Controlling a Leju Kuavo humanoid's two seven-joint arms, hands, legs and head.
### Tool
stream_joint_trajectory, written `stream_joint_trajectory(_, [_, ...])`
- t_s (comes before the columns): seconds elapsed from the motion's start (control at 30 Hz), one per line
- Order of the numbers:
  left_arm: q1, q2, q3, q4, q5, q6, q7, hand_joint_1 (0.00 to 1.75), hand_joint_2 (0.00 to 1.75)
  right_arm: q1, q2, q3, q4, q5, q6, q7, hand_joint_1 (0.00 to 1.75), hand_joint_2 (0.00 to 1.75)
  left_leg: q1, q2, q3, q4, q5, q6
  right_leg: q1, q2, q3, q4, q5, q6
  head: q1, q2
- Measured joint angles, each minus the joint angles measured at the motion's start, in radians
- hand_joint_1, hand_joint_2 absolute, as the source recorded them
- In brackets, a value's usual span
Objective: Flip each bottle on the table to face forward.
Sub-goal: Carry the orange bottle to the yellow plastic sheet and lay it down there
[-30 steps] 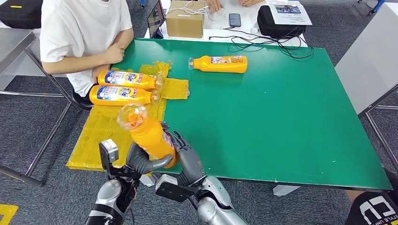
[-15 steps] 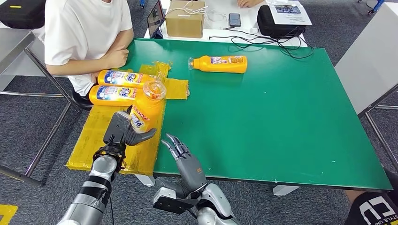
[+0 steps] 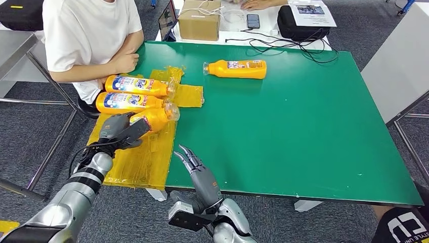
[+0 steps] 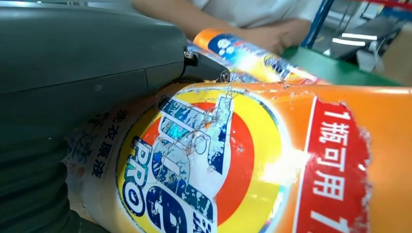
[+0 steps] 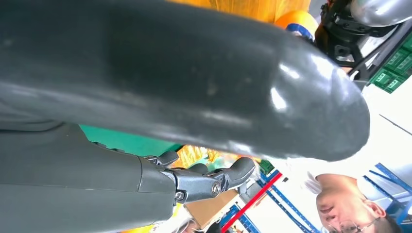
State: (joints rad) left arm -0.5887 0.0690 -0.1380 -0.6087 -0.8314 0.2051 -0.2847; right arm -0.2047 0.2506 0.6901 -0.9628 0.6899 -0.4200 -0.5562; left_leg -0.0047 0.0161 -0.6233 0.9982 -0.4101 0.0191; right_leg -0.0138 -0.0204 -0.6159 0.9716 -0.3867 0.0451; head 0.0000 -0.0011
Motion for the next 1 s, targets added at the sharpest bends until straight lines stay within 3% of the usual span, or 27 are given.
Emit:
stream_joint_trajectory(0.1, [-0.028,0.011,-0.032,0.044,-0.066,-0.056,0.029,0.22,1.75,-0.001,0.000,0.000,0.001,-0.010,0.008,-0.007,0.00,0.00,0.000,-0.001,0.000,0.000,0.000,0.000,0.000,-0.001,0.001,0.000,0.000,0.000,0.000,0.000])
stream_joint_trajectory(0.13, [-0.039,0.015,-0.049,0.059,-0.093,-0.085,0.039,0.05,1.75,-0.003,0.000,0.000,0.002,-0.014,0.011,-0.012,0.00,0.00,-0.001,-0.001,0.000,0.000,0.000,0.000,-0.001,-0.001,0.001,0.000,0.000,0.000,0.000,0.000])
stream_joint_trajectory(0.17, [-0.049,0.021,-0.067,0.075,-0.115,-0.115,0.046,0.01,1.75,-0.005,0.000,0.000,0.003,-0.017,0.012,-0.017,0.00,0.00,-0.001,-0.002,0.000,0.000,0.000,0.000,-0.001,-0.001,0.001,0.000,0.000,0.000,0.000,0.000])
stream_joint_trajectory(0.33, [-0.069,0.051,-0.124,0.123,-0.137,-0.198,0.031,0.00,1.75,-0.008,-0.002,0.000,0.014,-0.029,0.013,-0.031,0.00,0.00,-0.001,0.001,0.002,0.000,-0.001,0.000,0.000,0.000,0.002,0.000,0.000,0.000,0.000,0.000])
stream_joint_trajectory(0.8, [-0.094,0.087,-0.178,0.161,-0.106,-0.227,-0.035,0.00,1.75,-0.029,-0.003,0.000,0.052,-0.053,0.009,-0.068,0.00,0.00,0.000,0.000,0.003,0.000,0.000,0.000,0.000,0.000,0.003,0.001,0.000,0.000,0.000,0.000])
stream_joint_trajectory(0.9, [-0.082,0.087,-0.157,0.147,0.007,-0.202,-0.085,0.00,1.75,-0.034,-0.003,-0.006,0.060,-0.062,0.001,-0.072,0.00,0.00,0.000,0.000,0.003,0.000,0.000,0.000,0.000,0.000,0.002,0.001,0.000,0.000,0.000,0.000])
stream_joint_trajectory(1.0, [-0.047,0.061,-0.075,0.102,0.243,-0.265,-0.152,0.00,1.75,-0.040,-0.003,-0.014,0.067,-0.064,-0.001,-0.072,0.00,0.00,0.000,0.000,0.003,0.000,0.000,0.000,0.000,0.000,0.002,0.001,0.000,0.000,0.000,0.000])
